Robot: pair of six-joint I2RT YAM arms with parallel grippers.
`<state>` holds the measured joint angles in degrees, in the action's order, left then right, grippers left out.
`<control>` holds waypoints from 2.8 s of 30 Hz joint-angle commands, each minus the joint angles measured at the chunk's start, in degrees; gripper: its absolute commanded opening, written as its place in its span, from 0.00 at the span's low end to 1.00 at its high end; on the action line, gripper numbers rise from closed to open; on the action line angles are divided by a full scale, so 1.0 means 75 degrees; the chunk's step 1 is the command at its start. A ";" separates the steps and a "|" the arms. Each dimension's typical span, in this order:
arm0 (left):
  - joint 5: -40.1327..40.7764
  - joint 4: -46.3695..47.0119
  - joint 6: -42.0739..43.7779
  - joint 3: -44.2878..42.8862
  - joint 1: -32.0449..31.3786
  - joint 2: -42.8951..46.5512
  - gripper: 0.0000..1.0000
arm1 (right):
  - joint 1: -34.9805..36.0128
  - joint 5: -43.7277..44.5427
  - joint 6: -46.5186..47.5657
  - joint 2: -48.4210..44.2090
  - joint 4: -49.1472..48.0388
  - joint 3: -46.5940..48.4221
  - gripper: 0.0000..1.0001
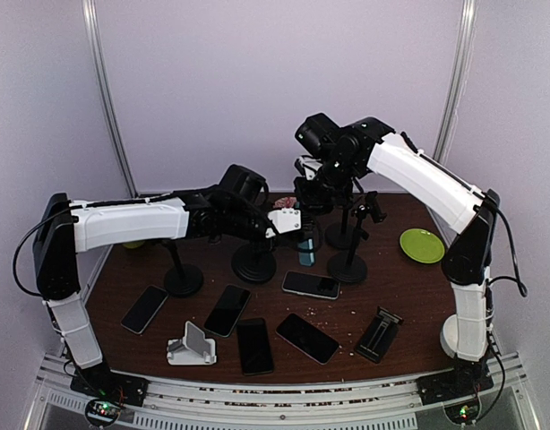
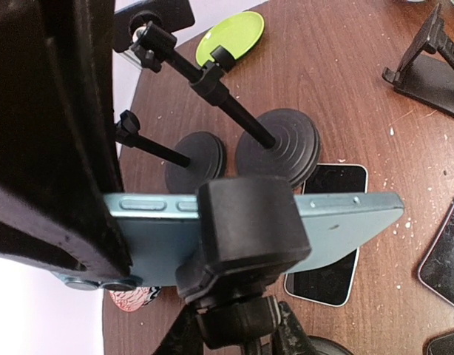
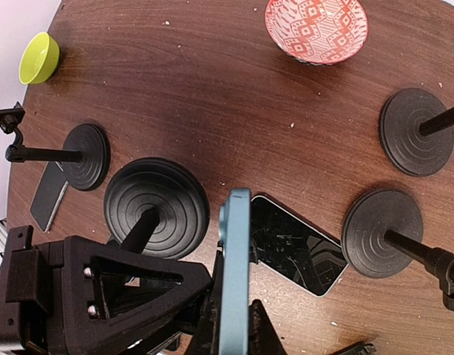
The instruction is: Remove the phone from the phone stand
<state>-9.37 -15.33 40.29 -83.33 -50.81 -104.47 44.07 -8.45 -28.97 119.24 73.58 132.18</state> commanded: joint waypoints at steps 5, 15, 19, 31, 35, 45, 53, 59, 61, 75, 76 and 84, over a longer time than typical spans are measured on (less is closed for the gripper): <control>-0.0978 -0.0100 0.0065 -0.0203 -0.0083 -0.0191 0.00 | 0.0039 -0.0427 0.0016 -0.0593 -0.1095 0.0687 0.00; -0.1260 -0.0539 0.0135 -0.0444 -0.0093 -0.0286 0.00 | -0.0005 -0.0409 0.0016 -0.0525 -0.1092 0.0826 0.00; -0.1255 -0.0621 0.0153 -0.0441 -0.0190 -0.0298 0.00 | -0.0017 -0.0410 0.0017 -0.0486 -0.1084 0.0904 0.00; -0.1076 -0.0686 0.0134 -0.0418 -0.0575 -0.0274 0.00 | -0.0265 -0.0401 0.0054 -0.0359 -0.1115 0.1003 0.00; -0.1083 -0.0733 0.0124 -0.0406 -0.0629 -0.0245 0.00 | -0.0344 -0.0380 0.0077 -0.0308 -0.1120 0.0997 0.00; -0.1181 -0.0797 0.0124 -0.0409 -0.0691 -0.0273 0.00 | -0.0479 -0.0351 0.0086 -0.0301 -0.1195 0.1020 0.00; -0.1314 -0.0950 0.0190 -0.0432 -0.0723 -0.0271 0.00 | -0.0566 -0.0339 0.0163 -0.0233 -0.1183 0.1189 0.00; -0.1332 -0.0989 0.0194 -0.0394 -0.0772 -0.0249 0.00 | -0.0643 -0.0315 0.0165 -0.0241 -0.1207 0.1219 0.00; -0.1361 -0.1009 0.0188 -0.0396 -0.0773 -0.0242 0.00 | -0.0659 -0.0305 0.0176 -0.0244 -0.1230 0.1234 0.00; -0.1763 -0.1058 0.0112 -0.0402 -0.0802 -0.0238 0.00 | -0.0857 -0.0312 0.0284 -0.0280 -0.1271 0.1396 0.00; -0.1773 -0.1061 0.0112 -0.0408 -0.0807 -0.0236 0.00 | -0.0877 -0.0315 0.0291 -0.0297 -0.1278 0.1396 0.00; -0.1561 -0.1144 -0.0055 -0.0500 -0.0866 -0.0250 0.00 | -0.0908 -0.0357 0.0300 -0.0355 -0.1232 0.1389 0.00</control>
<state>-16.91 -25.93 39.99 -85.89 -55.59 -107.07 37.08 -11.22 -26.98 119.26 70.74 140.79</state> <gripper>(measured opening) 0.239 0.086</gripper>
